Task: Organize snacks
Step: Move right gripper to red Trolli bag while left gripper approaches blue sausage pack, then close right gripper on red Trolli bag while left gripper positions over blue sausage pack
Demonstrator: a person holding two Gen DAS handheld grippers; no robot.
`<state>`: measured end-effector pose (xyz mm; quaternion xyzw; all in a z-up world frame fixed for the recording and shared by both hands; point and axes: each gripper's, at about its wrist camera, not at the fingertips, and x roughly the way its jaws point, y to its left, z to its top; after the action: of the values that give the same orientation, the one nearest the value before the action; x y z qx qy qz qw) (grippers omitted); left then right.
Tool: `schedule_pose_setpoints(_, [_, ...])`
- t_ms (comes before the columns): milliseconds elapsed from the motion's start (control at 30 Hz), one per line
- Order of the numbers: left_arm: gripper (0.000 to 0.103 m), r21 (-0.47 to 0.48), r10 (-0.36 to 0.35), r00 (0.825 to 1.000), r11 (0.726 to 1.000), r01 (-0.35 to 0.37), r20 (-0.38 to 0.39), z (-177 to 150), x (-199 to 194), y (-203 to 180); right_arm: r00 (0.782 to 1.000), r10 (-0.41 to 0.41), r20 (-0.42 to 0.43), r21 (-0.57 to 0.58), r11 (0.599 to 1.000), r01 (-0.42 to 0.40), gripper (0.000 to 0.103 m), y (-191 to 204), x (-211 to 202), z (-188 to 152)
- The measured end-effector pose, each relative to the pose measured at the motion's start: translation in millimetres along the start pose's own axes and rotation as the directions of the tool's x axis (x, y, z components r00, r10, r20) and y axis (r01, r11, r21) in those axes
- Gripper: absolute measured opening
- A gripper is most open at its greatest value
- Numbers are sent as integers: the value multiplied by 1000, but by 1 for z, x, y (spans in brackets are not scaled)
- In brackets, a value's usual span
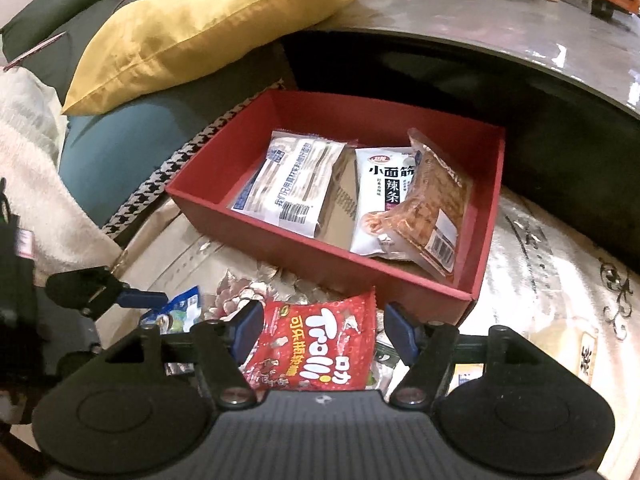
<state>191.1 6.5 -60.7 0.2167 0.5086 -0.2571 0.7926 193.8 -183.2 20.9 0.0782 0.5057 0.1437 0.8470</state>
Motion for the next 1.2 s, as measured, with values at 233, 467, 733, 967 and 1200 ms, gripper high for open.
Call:
schedule_pose_setpoints(233, [82, -135, -5, 1000, 991, 3, -14, -4, -4, 16, 1000, 10, -17, 5, 1000, -10, 61, -3, 3, 1])
schedule_pose_setpoints(467, [77, -190, 35, 997, 981, -47, -62, -21, -21, -7, 1000, 15, -22, 23, 1000, -15, 61, -7, 1, -1])
schedule_pose_setpoints(733, [75, -333, 24, 998, 942, -39, -51, -37, -43, -1, 998, 16, -62, 13, 1000, -15, 61, -12, 10, 1])
schedule_pose_setpoints(967, [75, -433, -16, 1000, 901, 13, -3, -34, -52, 22, 989, 72, -130, 95, 994, -60, 61, -14, 37, -4])
schedule_pose_setpoints(1200, [76, -438, -38, 999, 898, 40, 12, -29, -52, 29, 894, 404, -191, 160, 912, -378, 61, 6, -10, -42])
